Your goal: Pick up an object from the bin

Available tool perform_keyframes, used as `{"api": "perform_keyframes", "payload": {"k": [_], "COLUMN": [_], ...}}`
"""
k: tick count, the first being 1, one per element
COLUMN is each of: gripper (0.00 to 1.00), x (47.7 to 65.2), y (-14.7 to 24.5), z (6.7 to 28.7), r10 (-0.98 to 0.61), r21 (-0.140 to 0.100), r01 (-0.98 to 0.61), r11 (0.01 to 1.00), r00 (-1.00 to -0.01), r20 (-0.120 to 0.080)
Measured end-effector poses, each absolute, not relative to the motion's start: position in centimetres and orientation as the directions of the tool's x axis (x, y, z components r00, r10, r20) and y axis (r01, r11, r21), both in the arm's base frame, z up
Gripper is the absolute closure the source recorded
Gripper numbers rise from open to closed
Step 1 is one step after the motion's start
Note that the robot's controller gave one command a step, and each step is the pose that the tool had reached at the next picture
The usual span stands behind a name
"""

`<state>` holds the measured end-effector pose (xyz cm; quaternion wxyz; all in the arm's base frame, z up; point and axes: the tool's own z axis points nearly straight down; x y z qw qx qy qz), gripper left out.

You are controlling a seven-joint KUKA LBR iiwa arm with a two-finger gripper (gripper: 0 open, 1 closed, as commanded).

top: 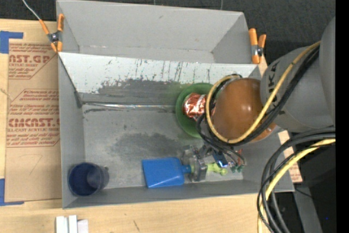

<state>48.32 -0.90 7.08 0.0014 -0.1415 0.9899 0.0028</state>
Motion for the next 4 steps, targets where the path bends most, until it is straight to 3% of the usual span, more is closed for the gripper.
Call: {"api": "perform_keyframes", "payload": {"k": [1,2,3,4], "gripper": [1.0,1.0,1.0,1.0], "x": [48.3,48.2,48.1,52.3], "y": [-1.7,-2.4,-2.3,0.4], "z": [14.4,6.6,6.9,7.9], "r10": [-0.304,-0.314,-0.315,-0.477], "r21": [0.003,0.009,0.009,0.008], "r01": [-0.304,-0.314,-0.315,-0.477], "r11": [0.953,0.949,0.949,0.879], "r00": [-0.952,-0.949,-0.949,-0.879], "r20": [-0.011,0.0,0.002,-0.005]}}
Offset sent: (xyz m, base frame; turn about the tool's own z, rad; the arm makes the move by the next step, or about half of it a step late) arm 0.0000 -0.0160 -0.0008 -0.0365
